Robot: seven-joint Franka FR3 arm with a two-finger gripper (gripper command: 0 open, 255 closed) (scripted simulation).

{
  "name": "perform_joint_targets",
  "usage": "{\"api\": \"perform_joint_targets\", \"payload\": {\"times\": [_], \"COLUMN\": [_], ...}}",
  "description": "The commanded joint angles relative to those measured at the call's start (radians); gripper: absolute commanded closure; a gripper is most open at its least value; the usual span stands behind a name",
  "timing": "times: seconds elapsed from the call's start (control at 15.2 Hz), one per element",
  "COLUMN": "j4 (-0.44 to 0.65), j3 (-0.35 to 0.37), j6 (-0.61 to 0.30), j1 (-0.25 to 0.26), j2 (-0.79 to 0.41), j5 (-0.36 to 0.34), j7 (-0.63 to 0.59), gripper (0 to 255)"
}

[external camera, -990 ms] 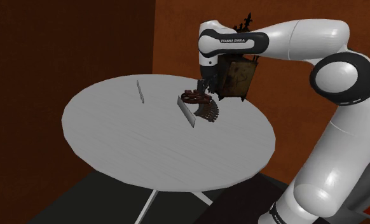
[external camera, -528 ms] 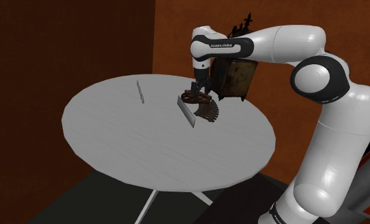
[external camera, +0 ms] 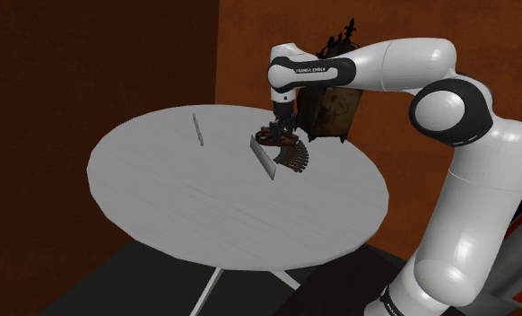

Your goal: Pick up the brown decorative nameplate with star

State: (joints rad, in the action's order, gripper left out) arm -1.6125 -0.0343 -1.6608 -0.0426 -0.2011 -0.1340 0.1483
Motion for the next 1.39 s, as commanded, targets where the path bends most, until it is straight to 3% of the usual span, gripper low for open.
{"api": "perform_joint_targets", "payload": {"times": [0.0, 0.4, 1.32], "j4": [-0.001, 0.001, 0.213], "j3": [0.0, 0.0, 0.0], "j6": [-0.001, 0.0, 0.193], "j1": [0.0, 0.0, 0.002], "j2": [0.0, -0.001, -0.018], "j5": [0.0, 0.0, 0.001], "j7": [0.0, 0.0, 0.023], "gripper": [255, 255, 255]}}
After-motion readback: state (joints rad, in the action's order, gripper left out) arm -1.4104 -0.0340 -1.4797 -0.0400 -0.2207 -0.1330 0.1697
